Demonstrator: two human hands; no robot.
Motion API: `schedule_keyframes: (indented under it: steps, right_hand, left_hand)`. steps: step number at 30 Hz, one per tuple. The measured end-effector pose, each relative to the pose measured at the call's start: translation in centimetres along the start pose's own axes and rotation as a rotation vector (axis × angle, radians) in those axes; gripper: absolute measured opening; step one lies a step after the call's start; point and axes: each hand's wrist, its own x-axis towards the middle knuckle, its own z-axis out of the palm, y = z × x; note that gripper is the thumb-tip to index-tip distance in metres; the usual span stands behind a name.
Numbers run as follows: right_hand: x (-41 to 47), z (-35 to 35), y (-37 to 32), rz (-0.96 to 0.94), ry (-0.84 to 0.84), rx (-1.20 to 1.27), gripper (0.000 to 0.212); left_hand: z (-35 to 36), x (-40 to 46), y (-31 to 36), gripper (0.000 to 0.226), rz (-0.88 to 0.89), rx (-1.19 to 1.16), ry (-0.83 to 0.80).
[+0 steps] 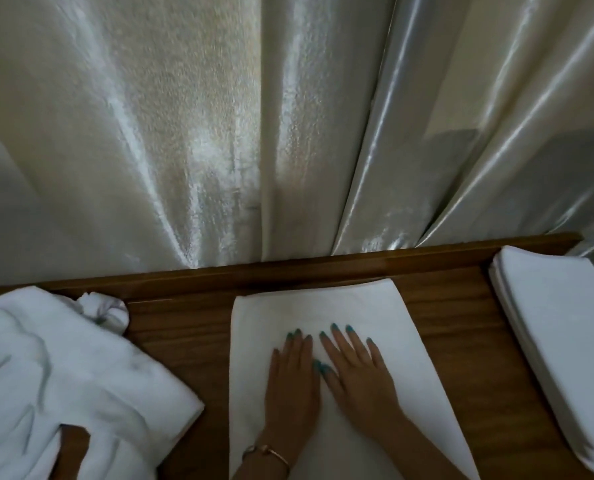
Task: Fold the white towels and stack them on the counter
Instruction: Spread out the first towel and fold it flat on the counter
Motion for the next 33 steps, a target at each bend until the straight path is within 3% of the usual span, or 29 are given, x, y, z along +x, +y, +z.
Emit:
schedule_keyframes:
  steps: [3, 9, 13, 17, 25, 31, 33]
  right_hand:
    - [-1.4, -1.2, 2.6, 0.082, -0.033, -0.077, 0.060]
    - [-5.5, -4.1, 8.2, 0.324, -0.092, -0.200, 0.077]
    - [-7.6, -4.4, 5.3, 0.208, -0.082, -0.212, 0.067]
    - [-11.1, -1.7, 1.4, 0.088, -0.118, -0.122, 0.060]
    - [-13.8, -3.1, 5.8, 0.198, -0.130, -0.155, 0.084]
    - [-14.6, -3.4, 6.6, 0.309, -0.143, -0.082, 0.060]
    - [-14.7, -3.5, 6.2, 0.345, -0.144, -0.035, 0.060]
  left_hand:
    - [-0.4, -0.8, -1.1, 0.055, -0.032, 0.196, -0.021]
    - [-0.4, -2.4, -1.7, 0.064, -0.078, 0.229, 0.003]
    - [0.1, -6.7, 0.3, 0.052, 0.023, 0.209, 0.016]
    - [0.3, -9.6, 1.3, 0.058, 0.008, 0.193, -0.036]
    - [-1.5, -13.4, -2.5, 0.064, -0.086, 0.238, -0.008]
    - [-2.1, -15.0, -4.5, 0.072, -0.045, 0.153, -0.006]
    - [-2.7, -15.4, -4.4, 0.057, -0.101, 0.061, 0.040]
